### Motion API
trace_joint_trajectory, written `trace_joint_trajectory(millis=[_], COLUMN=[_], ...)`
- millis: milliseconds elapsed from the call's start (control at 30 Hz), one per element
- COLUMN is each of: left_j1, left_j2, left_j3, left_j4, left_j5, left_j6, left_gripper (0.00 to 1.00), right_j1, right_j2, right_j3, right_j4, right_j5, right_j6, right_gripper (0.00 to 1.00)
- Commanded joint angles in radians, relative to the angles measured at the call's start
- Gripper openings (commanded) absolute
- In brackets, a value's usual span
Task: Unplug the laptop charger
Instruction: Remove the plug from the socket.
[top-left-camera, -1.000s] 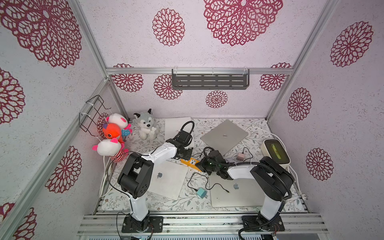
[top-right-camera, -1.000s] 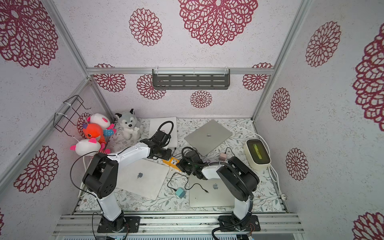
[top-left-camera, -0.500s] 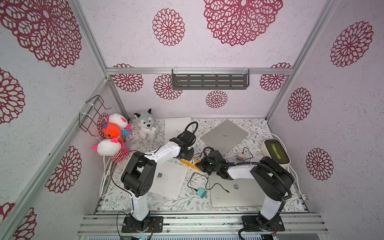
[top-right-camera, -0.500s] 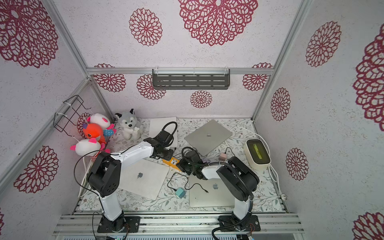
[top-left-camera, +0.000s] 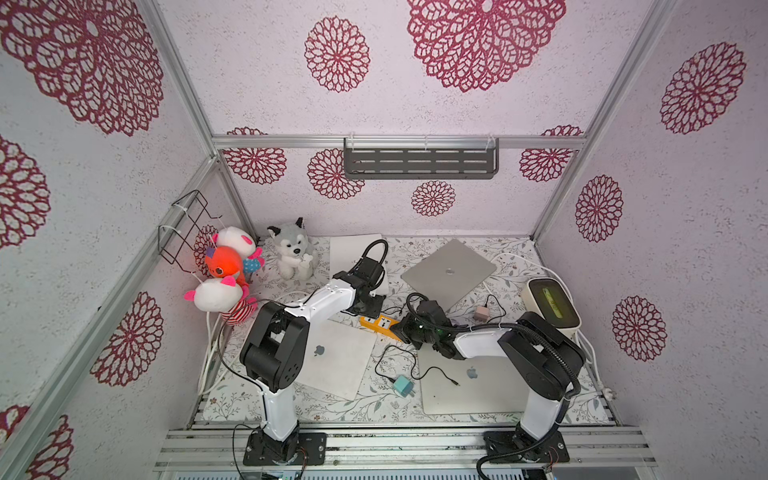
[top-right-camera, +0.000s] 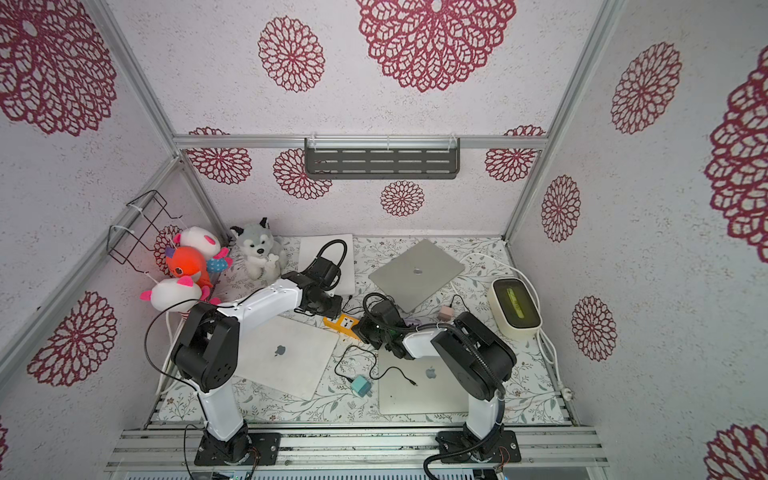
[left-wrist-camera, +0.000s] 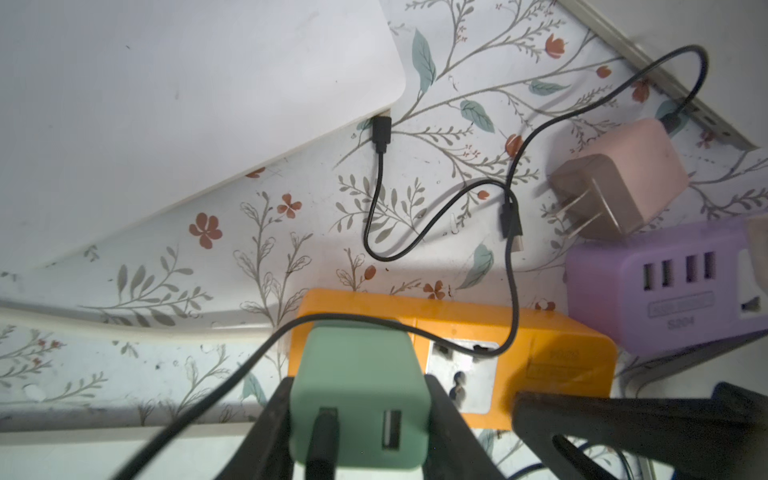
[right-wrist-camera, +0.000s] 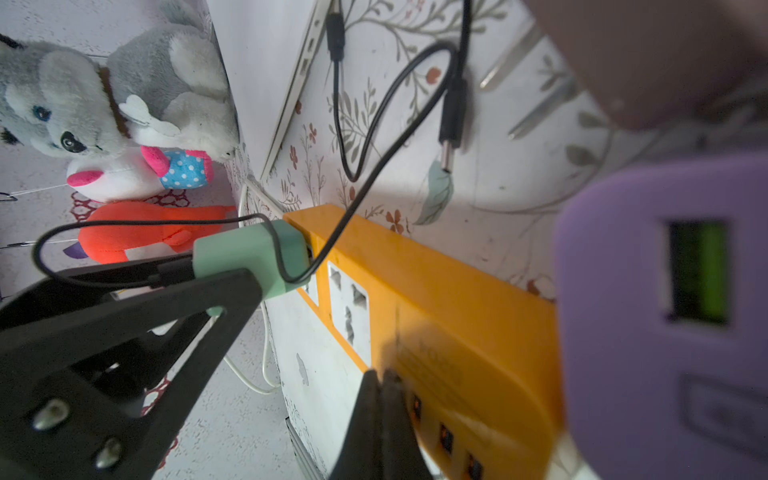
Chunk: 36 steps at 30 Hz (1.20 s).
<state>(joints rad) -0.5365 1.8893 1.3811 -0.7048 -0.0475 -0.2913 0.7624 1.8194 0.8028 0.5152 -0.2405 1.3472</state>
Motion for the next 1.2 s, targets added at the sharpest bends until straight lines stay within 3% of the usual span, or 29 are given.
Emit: trace_joint_trajectory(millis=[0,200,400,500,600,933,1033,1167], left_j1=[-0.030,-0.041,-0.004,0.007,0.006,-0.034,-0.035,-0.026], left_j2=[0.029,0.036,-0.004,-0.012,-0.002,0.064,0.064,0.046], left_j3=[0.034,0.052,0.005,-0.003,0.014,0.109,0.101,0.076], left_j4=[-0.067,-0.088,0.001,0.020,0.000,-0.161,-0.154,-0.105], left_j5=[-0.084,-0.102,0.074,0.109,0.095,-0.109,-0.095,0.005], left_j6=[0.018,0.013,-0.046,-0.064,-0.065,-0.018,-0.021,-0.043], left_gripper=[0.28,0.28,0.26,0.25,0.25,0.25,0.25,0.25], right_j1=[0.009,0.008,0.006,0.006,0.006,0.005,0.005,0.005], right_j2=[0.050,0.049,0.049,0.049,0.052,0.050,0.052,0.052], right_j3=[-0.023,-0.022,-0.023,-0.024,-0.024,-0.028,-0.028,-0.027], right_j4=[-0.131,-0.133,-0.130,-0.130,-0.129,-0.126,-0.126,-0.123], right_j5=[0.007,0.007,0.004,0.005,0.001,0.000,0.000,-0.002], right_j6=[0.008,0.008,0.007,0.006,0.009,0.008,0.008,0.008], right_gripper=[0.01,0.01,0.01,0.01,0.01,0.01,0.01,0.01])
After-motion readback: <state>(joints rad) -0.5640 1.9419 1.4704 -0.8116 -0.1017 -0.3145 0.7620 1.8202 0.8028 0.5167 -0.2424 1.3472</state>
